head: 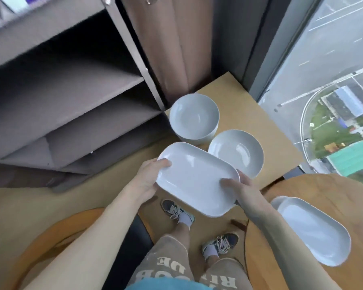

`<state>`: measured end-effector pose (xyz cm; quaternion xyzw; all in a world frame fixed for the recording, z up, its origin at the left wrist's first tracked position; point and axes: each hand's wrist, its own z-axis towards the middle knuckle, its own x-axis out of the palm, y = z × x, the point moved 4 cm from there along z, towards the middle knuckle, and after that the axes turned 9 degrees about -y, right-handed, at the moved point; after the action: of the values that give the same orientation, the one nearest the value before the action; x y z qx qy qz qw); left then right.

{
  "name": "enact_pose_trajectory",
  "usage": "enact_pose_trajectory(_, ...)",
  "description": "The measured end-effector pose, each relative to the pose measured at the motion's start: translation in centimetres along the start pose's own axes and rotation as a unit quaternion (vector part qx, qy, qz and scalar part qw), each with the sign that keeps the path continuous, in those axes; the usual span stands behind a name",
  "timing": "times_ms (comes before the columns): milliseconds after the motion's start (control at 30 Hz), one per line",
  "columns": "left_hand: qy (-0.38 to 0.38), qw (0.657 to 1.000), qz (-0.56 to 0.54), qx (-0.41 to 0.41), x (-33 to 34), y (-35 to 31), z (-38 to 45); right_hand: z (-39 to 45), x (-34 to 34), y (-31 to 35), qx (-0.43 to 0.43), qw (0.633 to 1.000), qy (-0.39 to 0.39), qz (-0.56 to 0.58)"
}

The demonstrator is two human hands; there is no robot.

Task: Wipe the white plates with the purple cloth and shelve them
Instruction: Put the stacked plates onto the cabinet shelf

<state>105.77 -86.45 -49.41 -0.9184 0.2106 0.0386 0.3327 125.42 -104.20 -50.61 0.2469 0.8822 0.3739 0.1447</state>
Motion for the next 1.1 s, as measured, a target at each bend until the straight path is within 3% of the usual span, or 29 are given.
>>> enact_pose_trajectory(167, -0.089, 0.993, -0.075, -0.024, -7.9, -2.1, 3.2, 2.8, 9.0, 5.1, -0.011, 0.995, 0.018, -0.1)
enact_pose_trajectory(467, -0.102, 0.985, -0.137, 0.032, -17.9, -11.0, 8.8, 7.4, 21.7, 13.9, -0.047, 0.995, 0.044, -0.076)
enact_pose_trajectory(667, -0.139, 0.973, -0.169, 0.076, -20.2, -16.4, 13.5, 13.7, 26.0, 16.1, -0.025, 0.996, 0.077, -0.032)
enact_pose_trajectory(800, -0.14, 0.971, -0.159, 0.112, -20.0, -19.7, 19.3, 18.5, 28.5, 17.2, -0.003, 0.998, 0.058, 0.014)
enact_pose_trajectory(1100, -0.144, 0.968, -0.174, 0.106, -18.5, -24.7, 26.8, 25.6, 31.3, 21.0, 0.019, 0.999, 0.02, 0.031)
